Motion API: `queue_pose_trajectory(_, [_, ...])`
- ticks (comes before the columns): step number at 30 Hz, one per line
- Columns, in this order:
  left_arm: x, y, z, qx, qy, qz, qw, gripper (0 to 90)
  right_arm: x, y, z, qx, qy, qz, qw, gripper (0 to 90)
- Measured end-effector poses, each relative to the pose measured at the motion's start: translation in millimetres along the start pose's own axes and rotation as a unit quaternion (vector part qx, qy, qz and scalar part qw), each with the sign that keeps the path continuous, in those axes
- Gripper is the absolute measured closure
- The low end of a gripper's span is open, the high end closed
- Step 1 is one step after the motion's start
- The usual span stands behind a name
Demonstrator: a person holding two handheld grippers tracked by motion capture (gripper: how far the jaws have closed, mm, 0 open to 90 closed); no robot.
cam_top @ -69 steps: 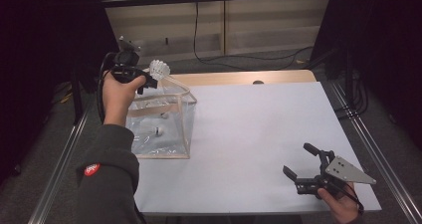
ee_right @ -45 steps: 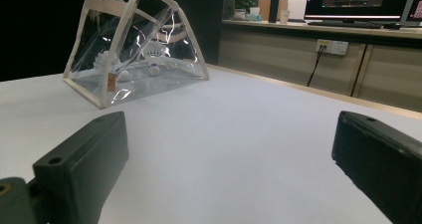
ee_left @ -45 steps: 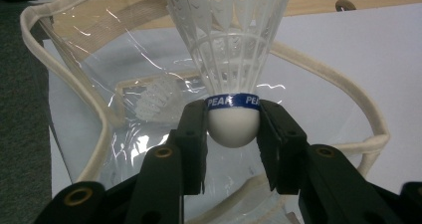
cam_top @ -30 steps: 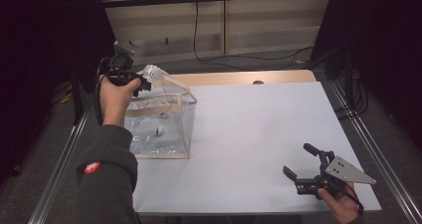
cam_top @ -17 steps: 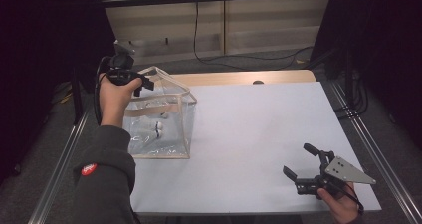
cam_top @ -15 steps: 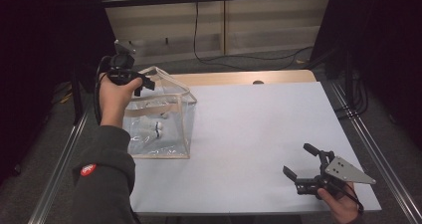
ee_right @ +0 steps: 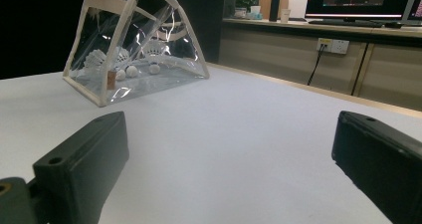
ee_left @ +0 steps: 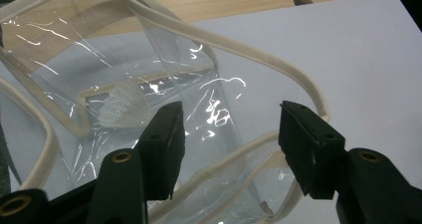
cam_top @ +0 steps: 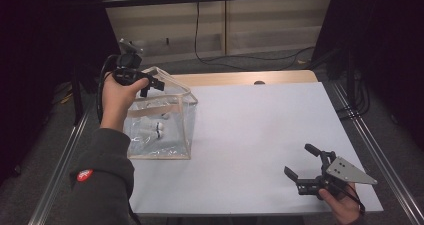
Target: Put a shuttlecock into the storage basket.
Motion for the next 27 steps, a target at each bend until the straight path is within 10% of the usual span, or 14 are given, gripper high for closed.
queue_pose_trajectory(27, [6.0,-15.6,6.9,-0.024,-0.003,0.045,0.9987,18.6,0.0,2.2,-1.1,0.000,-0.002,-0.001,1.0000,1.1])
Point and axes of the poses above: each handheld gripper's, and its own axes: x roughly backward along the jaws, z roughly out of its underside, y roughly to its left, the point moved 2 cm from there along -x, roughly forward along the jaws, and after that the axes turned 4 degrees about -z, right-handed, at the moved point
